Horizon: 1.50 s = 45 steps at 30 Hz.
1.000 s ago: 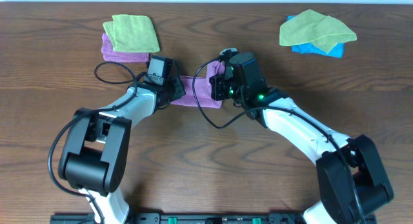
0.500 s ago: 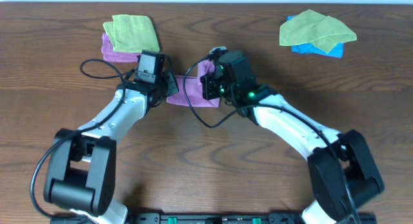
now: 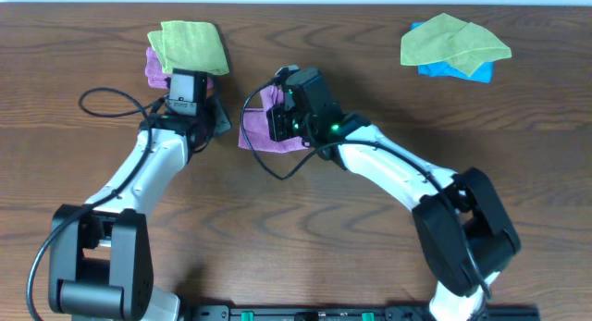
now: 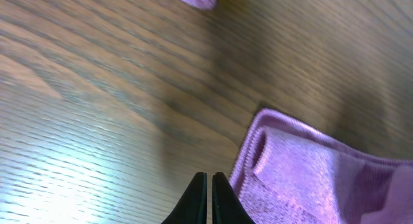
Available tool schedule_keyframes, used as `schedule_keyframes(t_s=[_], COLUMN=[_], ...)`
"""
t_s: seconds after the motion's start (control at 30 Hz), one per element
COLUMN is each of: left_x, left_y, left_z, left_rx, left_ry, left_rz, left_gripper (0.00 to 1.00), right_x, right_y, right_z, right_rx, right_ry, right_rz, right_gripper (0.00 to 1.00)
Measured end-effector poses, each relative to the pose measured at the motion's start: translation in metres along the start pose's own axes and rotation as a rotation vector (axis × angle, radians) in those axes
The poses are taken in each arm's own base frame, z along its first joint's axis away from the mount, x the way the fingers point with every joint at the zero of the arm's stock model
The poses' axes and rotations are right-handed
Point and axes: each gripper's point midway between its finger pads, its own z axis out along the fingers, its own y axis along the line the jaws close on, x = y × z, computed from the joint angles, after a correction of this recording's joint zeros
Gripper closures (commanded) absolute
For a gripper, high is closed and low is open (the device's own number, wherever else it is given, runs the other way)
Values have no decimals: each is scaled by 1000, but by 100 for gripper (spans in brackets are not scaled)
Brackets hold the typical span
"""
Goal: Fold the cloth
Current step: 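Lay the right end onto the left end and release the right gripper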
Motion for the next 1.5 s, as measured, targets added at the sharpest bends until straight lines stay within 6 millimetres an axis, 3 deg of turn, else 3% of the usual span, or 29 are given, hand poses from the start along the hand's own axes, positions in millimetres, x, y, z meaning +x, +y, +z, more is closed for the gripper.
schedule_keyframes(t_s=[0.4,0.7,1.0,1.17,1.3,1.5], left_x=[-3,-3,-3,-4,-5,-6], left_y=[6,6,6,6,5,7], left_z=[-2,-2,-2,-2,-2,-2], left_rx=[-16,-16,-16,-14,-12,-22], left_ry=[-7,-6,-6,-10,-12,-18], left_rz=[8,8,8,8,8,8], left_gripper=[94,94,94,94,94,94], right_x=[15,3,3,7,12,25], right_y=[0,2,1,3,12,23], right_z=[21,32,45,45,45,45], right_rx=[3,-6,1,-6,-35,-78], right_ry=[37,4,18,36,54,107], right_rz=[-7,-13,-13,-17,-23,-23], right_gripper=[99,99,98,83,63,46])
